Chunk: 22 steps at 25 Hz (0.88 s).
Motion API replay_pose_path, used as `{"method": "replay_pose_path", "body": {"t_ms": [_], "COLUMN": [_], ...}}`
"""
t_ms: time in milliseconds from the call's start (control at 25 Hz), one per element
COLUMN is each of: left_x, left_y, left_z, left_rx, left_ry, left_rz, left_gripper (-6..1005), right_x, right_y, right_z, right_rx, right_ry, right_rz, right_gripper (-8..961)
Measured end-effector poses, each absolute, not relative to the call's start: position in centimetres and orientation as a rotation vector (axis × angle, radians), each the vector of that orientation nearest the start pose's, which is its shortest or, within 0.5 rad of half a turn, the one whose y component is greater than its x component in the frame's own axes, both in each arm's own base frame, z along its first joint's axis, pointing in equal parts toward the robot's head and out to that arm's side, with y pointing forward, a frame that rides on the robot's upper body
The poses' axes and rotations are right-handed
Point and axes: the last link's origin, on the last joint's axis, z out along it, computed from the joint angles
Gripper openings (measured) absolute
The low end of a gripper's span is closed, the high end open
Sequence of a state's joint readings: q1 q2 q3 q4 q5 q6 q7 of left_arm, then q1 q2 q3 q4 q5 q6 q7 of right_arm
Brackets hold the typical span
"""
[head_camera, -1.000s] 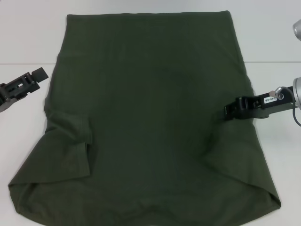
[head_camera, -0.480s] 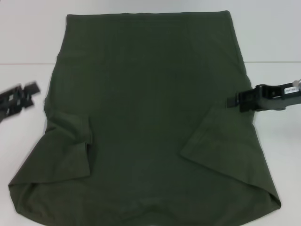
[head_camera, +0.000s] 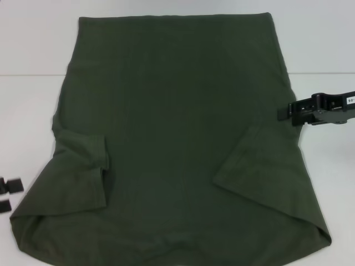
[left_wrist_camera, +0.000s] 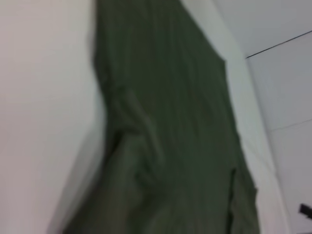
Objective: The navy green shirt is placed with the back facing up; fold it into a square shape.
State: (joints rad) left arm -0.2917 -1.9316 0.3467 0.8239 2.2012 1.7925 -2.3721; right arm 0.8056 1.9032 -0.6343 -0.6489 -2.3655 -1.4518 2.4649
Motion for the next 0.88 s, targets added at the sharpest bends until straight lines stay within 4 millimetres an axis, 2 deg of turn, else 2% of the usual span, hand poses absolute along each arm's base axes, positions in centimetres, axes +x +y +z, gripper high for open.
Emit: {"method": "replay_pose_path", "body": {"t_ms": [200,560,880], "left_x": [-37.3,-38.2,-39.2], "left_y": [24.2,24.6,24.4], "left_z": [10.8,9.2,9.1], "left_rx": [2.233,2.159,2.135], "left_ry": [2.418,2.531,2.613], "left_rz": [0.79,0.775,0.747], "left_gripper": [903,903,902], "right_x": [24.0,24.2,24.6], "right_y": [41.7,41.5,41.4], "right_z": [6.6,6.7,6.8], "right_rx": [-2.291,-2.284,-2.272], "right_ry": [1.691,1.695,1.702], "right_rz": [0.351,0.355,0.358], "right_gripper": [583,582,580]}}
